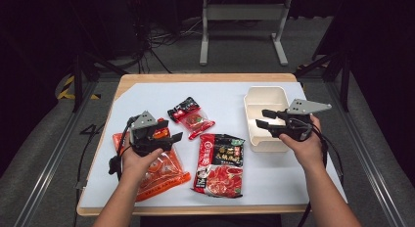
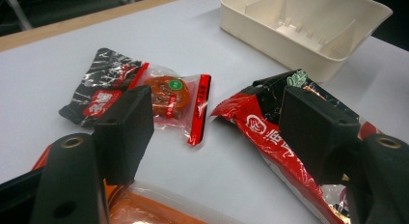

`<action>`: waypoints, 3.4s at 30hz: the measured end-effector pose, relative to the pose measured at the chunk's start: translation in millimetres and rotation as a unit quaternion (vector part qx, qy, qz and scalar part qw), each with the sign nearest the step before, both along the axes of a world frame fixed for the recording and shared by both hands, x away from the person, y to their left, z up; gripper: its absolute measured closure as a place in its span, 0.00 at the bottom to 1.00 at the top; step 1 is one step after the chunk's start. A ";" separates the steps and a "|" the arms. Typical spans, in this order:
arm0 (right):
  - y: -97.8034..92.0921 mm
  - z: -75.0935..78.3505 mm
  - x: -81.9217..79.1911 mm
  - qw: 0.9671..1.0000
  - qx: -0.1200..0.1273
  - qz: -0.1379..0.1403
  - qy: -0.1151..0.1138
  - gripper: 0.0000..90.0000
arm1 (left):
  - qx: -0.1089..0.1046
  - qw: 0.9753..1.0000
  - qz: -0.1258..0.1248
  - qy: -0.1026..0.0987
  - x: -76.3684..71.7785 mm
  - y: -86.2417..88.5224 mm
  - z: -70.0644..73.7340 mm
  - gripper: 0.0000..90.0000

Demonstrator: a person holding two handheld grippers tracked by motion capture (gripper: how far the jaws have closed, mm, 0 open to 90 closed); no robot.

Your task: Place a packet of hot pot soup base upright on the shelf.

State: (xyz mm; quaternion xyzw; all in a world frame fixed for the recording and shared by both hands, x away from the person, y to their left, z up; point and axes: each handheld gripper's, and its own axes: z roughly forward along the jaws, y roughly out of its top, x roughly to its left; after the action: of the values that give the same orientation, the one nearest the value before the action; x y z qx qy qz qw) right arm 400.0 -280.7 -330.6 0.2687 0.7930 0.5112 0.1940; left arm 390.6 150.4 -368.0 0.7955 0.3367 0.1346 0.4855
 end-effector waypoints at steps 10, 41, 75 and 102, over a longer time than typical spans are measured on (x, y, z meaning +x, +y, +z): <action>-3.6 2.8 -4.8 1.000 -0.011 0.000 -0.001 0.65 | 0.001 1.000 -0.011 0.001 7.6 -14.5 5.0 0.30; -26.0 3.3 -25.2 1.000 -0.003 -0.030 0.000 0.69 | 0.019 0.996 -0.046 0.076 48.3 -64.0 -27.1 0.36; -23.4 -3.1 -26.9 0.999 -0.021 -0.034 0.015 0.56 | 0.094 0.985 -0.055 0.137 57.0 -94.2 -61.8 0.45; -12.7 -6.8 -25.9 0.999 -0.029 -0.028 0.023 0.53 | 0.069 0.978 -0.065 0.185 58.1 -95.7 -69.2 0.87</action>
State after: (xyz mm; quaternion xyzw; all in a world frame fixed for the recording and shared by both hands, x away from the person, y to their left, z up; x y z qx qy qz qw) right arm 374.0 -293.5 -337.3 0.2963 0.8041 0.4758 0.1981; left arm 448.7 54.6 -437.2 0.8586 0.3582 -0.0238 0.3661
